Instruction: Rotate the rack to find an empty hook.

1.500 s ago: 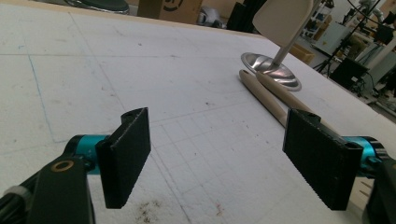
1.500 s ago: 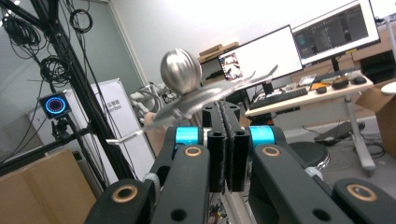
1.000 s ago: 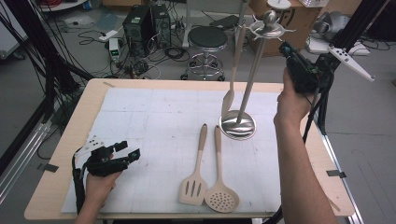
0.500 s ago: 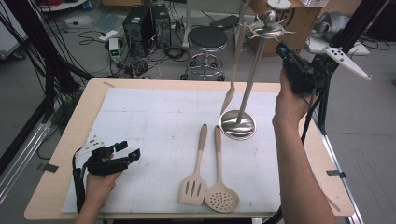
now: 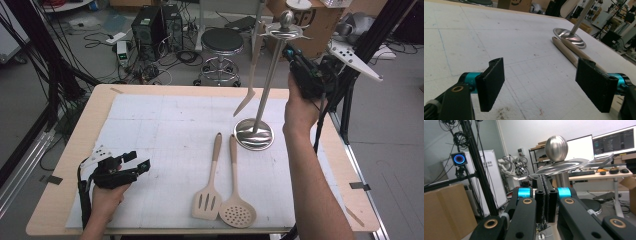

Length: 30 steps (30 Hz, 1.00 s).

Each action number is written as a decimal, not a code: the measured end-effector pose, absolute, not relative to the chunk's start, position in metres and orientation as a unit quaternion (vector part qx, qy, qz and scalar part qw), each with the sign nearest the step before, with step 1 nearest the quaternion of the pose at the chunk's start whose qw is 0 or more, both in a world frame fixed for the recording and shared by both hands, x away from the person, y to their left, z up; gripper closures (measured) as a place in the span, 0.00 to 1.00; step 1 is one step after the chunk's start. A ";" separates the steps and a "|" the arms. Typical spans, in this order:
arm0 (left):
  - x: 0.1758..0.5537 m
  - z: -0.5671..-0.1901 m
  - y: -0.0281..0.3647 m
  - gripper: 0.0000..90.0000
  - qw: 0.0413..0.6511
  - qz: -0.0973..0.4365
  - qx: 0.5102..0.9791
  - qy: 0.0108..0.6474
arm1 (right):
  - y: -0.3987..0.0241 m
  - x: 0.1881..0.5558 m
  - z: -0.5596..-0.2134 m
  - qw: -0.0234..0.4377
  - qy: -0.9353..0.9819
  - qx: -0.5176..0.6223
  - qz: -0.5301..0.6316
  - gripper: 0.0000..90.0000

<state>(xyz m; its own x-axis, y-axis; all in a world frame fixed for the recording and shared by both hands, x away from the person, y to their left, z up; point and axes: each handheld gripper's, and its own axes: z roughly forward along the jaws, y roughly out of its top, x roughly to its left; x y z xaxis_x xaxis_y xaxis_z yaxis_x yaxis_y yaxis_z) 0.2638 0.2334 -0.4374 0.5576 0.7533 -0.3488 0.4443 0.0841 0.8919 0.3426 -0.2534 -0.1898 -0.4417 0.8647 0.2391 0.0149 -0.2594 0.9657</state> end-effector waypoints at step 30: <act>0.263 -0.437 0.234 0.27 0.583 0.132 0.662 0.453 | -0.251 0.331 -0.212 0.304 0.525 0.433 0.666 0.69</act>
<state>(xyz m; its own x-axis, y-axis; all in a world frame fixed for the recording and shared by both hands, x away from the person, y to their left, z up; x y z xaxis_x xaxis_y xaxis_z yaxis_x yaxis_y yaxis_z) 0.2633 0.2344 -0.4370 0.5551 0.7534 -0.3526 0.4449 0.0894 0.8911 0.3313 -0.2510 -0.2125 -0.4392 0.8605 0.2583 0.0496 -0.2638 0.9633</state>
